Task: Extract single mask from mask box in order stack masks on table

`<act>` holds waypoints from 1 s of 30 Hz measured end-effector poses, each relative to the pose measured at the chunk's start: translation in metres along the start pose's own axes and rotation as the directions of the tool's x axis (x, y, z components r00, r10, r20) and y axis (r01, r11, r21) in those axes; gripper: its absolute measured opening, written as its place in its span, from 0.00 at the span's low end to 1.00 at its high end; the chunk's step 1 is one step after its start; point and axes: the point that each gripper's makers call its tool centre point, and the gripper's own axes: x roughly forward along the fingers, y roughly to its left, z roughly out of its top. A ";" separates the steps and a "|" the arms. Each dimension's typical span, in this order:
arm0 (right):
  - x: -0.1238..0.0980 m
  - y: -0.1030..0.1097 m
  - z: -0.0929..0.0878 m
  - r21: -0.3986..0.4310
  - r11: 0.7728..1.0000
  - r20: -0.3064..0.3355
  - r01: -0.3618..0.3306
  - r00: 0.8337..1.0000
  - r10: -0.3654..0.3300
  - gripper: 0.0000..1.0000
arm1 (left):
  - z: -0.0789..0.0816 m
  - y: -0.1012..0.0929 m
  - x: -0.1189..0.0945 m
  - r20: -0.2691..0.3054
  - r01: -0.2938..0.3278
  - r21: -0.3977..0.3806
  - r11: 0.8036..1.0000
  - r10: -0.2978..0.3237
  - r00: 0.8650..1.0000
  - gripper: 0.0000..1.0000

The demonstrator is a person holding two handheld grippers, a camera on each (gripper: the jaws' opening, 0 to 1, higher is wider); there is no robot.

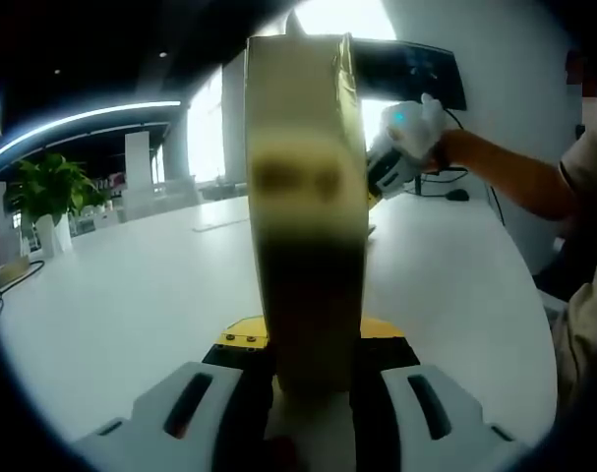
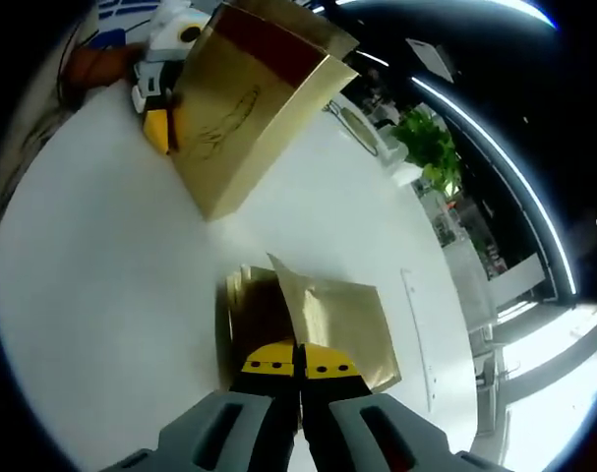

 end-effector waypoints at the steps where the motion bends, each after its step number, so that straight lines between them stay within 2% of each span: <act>1: 0.000 0.000 0.000 0.003 1.000 0.000 -0.001 1.000 0.001 0.00 | 0.000 0.000 0.000 0.000 0.000 0.000 1.000 0.000 1.000 0.20; 14: 0.002 0.010 -0.005 0.088 0.996 -0.004 0.018 1.000 -0.017 0.03 | 0.000 0.002 0.000 -0.001 -0.002 -0.003 1.000 0.002 1.000 0.20; 22: -0.018 0.009 -0.009 0.183 0.982 0.009 0.039 0.999 -0.041 0.10 | 0.000 0.001 0.000 -0.001 -0.003 -0.003 1.000 0.003 1.000 0.20; 27: -0.033 0.018 -0.004 0.217 0.975 0.039 0.050 0.997 -0.060 0.09 | 0.000 0.001 0.000 -0.001 -0.003 -0.002 1.000 0.003 1.000 0.20; 30: -0.036 0.022 0.000 0.242 0.969 0.061 0.048 0.996 -0.064 0.03 | 0.000 0.000 0.000 -0.001 -0.003 -0.005 1.000 0.003 1.000 0.20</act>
